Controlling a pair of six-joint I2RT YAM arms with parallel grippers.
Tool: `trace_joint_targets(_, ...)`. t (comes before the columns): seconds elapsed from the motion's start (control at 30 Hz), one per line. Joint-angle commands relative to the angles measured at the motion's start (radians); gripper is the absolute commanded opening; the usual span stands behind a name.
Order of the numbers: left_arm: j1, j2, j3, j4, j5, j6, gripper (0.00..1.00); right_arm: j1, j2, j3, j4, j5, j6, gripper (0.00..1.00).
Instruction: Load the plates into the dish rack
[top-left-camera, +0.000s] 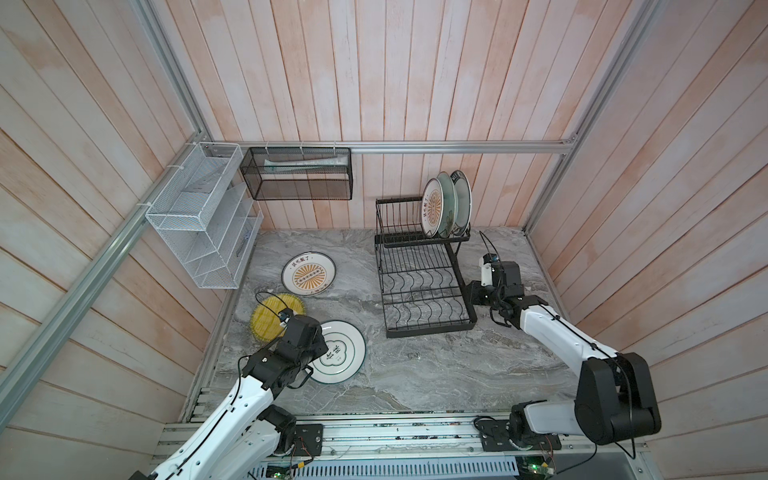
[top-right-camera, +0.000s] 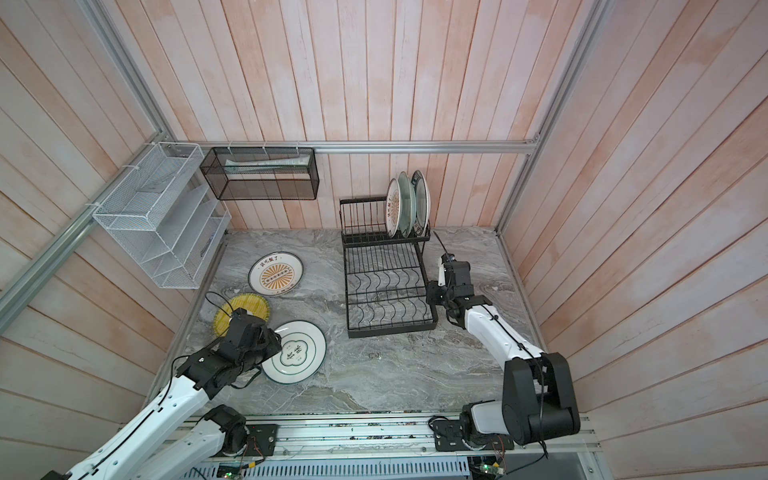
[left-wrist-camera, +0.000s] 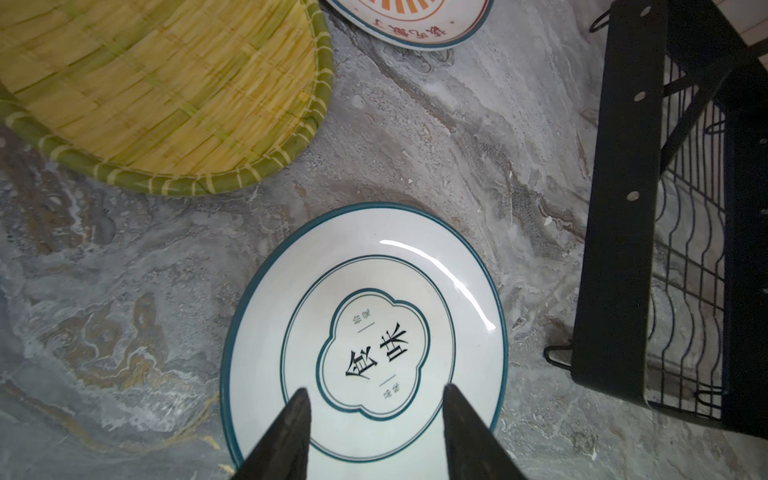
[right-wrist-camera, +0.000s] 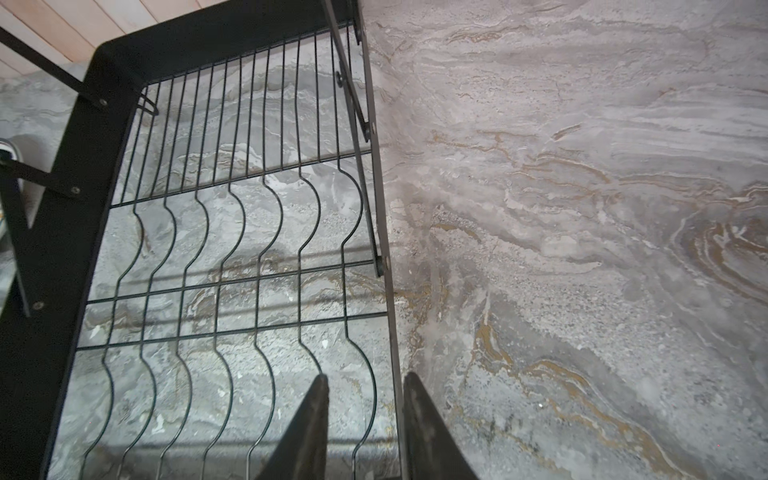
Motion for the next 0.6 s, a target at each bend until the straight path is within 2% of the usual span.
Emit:
trace_joint_targets(0.0,0.005,-0.012,-0.032,-0.048,-0.036,-0.085,0.52,-0.001,-0.051,-0.027,-0.021,-0.042,0.015,0.33)
trace_joint_targets(0.13,0.005,0.004,-0.063,-0.018,-0.008,-0.113,0.52,-0.001,-0.116,-0.065,-0.021,-0.061,0.026,0.35)
trace_joint_targets(0.3,0.004,0.028,-0.094,-0.006,0.011,-0.144,0.52,-0.002,-0.172,-0.114,0.000,-0.033,0.030,0.39)
trace_joint_targets(0.57,0.005,0.019,-0.129,-0.021,0.032,-0.169,0.52,-0.003,-0.179,-0.128,0.024,-0.026,0.034,0.41)
